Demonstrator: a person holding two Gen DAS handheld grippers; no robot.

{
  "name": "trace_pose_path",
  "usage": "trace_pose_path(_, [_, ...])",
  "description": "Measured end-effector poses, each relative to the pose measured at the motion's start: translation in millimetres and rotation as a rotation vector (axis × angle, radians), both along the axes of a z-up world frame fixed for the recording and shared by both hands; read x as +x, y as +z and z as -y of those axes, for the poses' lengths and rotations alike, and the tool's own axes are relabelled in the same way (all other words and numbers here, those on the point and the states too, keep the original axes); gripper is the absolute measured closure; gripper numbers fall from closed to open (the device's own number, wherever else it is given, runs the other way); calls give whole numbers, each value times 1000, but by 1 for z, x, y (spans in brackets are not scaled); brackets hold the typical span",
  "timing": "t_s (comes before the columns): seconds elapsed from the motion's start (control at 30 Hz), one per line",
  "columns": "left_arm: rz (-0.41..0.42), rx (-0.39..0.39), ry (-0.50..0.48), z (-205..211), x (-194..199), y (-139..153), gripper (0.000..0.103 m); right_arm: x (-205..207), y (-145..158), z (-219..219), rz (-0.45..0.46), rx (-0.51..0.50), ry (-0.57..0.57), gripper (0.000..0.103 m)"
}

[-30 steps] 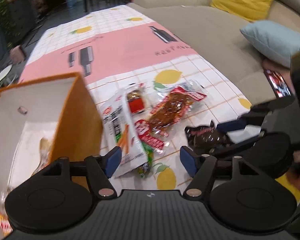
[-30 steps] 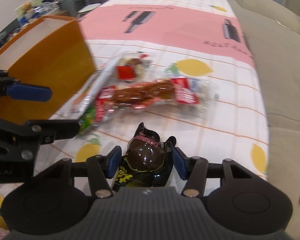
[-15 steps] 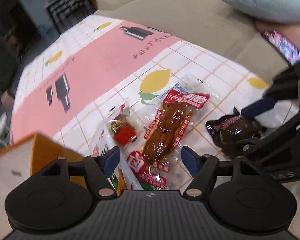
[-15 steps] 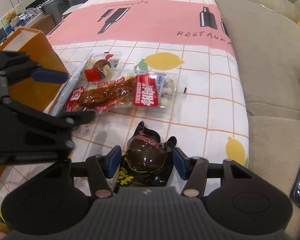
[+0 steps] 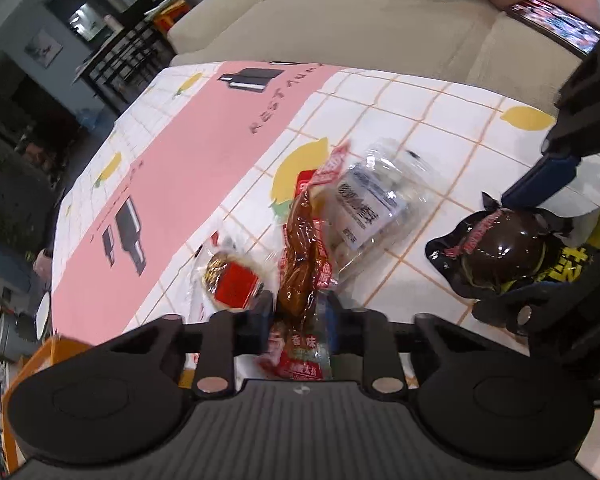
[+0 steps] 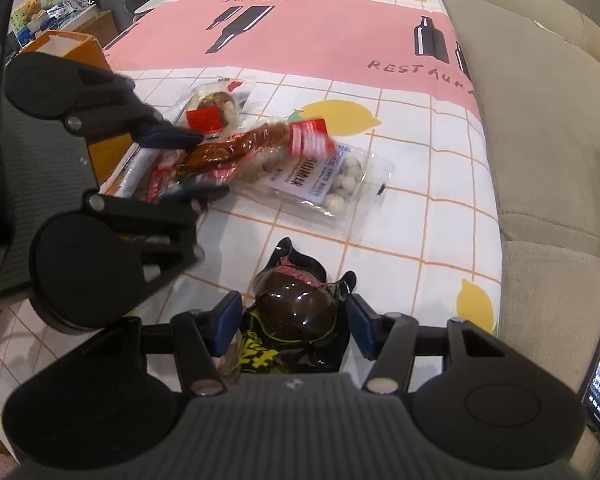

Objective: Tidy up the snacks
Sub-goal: 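Grasp the red-labelled meat-strip packet with the left tool while the right tool holds the brown packet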

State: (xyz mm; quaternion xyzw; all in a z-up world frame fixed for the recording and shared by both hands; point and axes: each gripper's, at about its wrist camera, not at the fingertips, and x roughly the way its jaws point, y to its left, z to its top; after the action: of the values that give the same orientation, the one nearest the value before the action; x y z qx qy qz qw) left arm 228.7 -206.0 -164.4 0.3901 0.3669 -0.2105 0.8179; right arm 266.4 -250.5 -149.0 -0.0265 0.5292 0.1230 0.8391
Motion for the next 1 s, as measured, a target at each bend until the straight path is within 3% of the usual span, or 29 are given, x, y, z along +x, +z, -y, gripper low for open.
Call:
trace_pose_path(0.2, [-6, -85, 58, -7, -9, 13, 82, -1, 1, 1, -5, 5, -12, 48])
trace_pose_path(0.47, [-69, -268, 191, -27, -28, 50, 84, -8, 4, 0, -31, 54, -19, 57])
trace_pose_path(0.77, [-233, -465, 325, -63, -57, 73, 85, -36, 6, -12, -59, 86, 40, 59])
trace_pose_path(1.0, [-375, -549, 410, -86, -74, 73, 85, -59, 7, -30, -85, 100, 102, 59])
